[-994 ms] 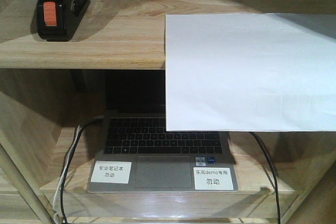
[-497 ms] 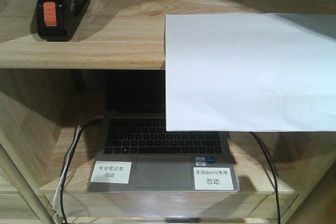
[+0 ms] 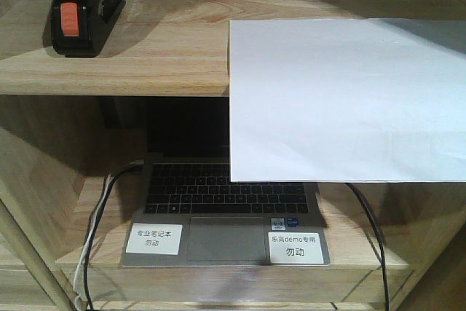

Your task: Grab stapler and paper to desk for stapling

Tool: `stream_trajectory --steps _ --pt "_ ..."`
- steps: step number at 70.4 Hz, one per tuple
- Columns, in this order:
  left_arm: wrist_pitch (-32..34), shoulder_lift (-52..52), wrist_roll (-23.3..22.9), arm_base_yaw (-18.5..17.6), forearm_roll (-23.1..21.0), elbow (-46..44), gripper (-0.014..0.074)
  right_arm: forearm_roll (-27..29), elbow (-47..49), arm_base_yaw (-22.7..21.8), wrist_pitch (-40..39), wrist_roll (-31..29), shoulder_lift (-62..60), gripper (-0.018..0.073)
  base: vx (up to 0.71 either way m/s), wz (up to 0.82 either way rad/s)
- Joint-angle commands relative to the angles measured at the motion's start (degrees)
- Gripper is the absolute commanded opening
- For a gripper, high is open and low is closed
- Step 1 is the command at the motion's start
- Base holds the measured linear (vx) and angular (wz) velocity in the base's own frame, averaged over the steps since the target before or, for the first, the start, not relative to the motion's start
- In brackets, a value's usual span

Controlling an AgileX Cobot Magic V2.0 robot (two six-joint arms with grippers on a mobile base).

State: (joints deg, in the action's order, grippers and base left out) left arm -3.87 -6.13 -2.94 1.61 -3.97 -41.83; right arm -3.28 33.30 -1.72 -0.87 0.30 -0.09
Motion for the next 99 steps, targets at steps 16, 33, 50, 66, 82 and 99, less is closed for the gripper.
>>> stream_trajectory --steps 16,33,50,66,82,99 --pt "-16.31 -14.81 -0.41 0.07 -0.54 -22.01 0.0004 5.57 23.1 0.02 13.6 0.23 17.69 -0.0006 0.0 0.0" --pt "-22.69 -21.59 0.09 0.07 -5.85 -22.83 0.0092 6.21 30.11 0.02 25.5 -0.3 30.06 0.0025 0.0 0.0" --pt "-33.79 -25.79 0.09 0.07 -6.22 -22.83 0.038 6.21 30.17 0.02 33.12 -0.3 32.98 0.0244 0.0 0.0" --pt "-34.42 -25.98 0.09 0.07 -6.11 -22.83 0.0705 5.8 30.17 0.02 33.96 -0.3 32.98 0.0661 0.0 0.0" --pt "-34.75 -26.17 0.09 0.07 -6.11 -22.83 0.0713 5.8 30.17 0.02 34.14 -0.3 32.98 0.0715 0.0 0.0" --pt "-35.03 -27.1 5.11 -7.91 -6.15 -22.83 0.0698 5.8 30.17 0.02 34.42 -0.3 32.98 0.0634 0.0 0.0"
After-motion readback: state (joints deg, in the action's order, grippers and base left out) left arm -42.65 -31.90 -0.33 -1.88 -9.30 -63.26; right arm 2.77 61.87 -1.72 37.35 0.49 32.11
